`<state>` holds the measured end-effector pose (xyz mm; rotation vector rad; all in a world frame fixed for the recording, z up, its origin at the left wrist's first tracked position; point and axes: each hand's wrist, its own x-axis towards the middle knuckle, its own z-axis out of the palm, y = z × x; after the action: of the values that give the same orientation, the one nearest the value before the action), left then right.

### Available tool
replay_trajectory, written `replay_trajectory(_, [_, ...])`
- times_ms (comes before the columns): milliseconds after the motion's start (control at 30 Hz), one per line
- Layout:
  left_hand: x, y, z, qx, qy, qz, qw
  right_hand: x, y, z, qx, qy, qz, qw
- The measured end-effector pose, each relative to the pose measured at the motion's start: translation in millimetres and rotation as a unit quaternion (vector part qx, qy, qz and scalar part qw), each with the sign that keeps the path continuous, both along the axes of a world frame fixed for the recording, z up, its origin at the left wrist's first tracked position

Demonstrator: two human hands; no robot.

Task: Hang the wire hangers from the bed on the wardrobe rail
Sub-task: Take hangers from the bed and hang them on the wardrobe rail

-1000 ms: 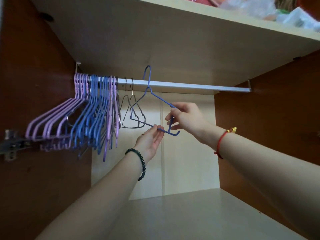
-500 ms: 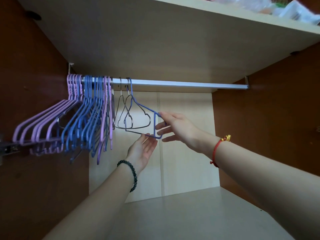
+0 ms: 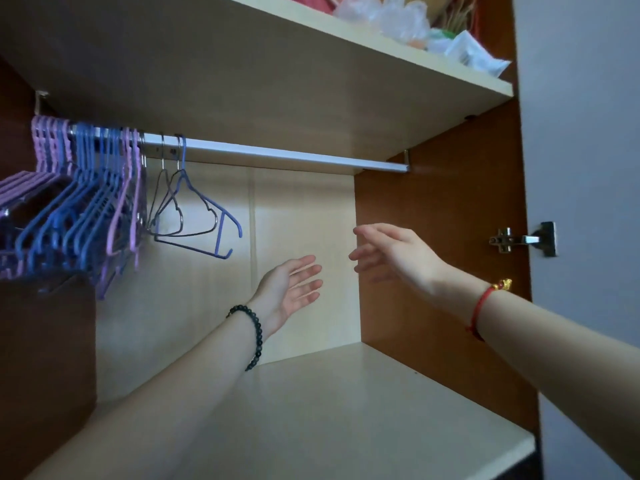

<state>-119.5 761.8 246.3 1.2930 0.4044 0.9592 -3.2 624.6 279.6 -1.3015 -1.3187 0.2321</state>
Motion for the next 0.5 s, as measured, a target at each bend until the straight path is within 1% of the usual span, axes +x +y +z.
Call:
replay_trajectory(167, [47.1,-64.0,-9.8,0.025,0.026,-0.082,0.996,47.0,-79.3,-19.6,-0.012,-0.012,-0.092,0.996])
replay_trajectory(300, [93.7,-127.2,-32.2,0.048,0.051,-0.150,0.986,78.5,-159.9,-38.8,-0.012,0.038,-0.155,0.987])
replay_trajectory(400, [129.6,-186.8,-50.0,0.061,0.069,-0.213,0.973,99.3,-228.7,-56.6,-0.005,0.072,-0.203,0.977])
replay_trajectory(500, [164.4,-251.2,-68.8,0.082,0.091,-0.292,0.949,116.2,-299.4,-76.5,0.011,0.097,-0.263,0.960])
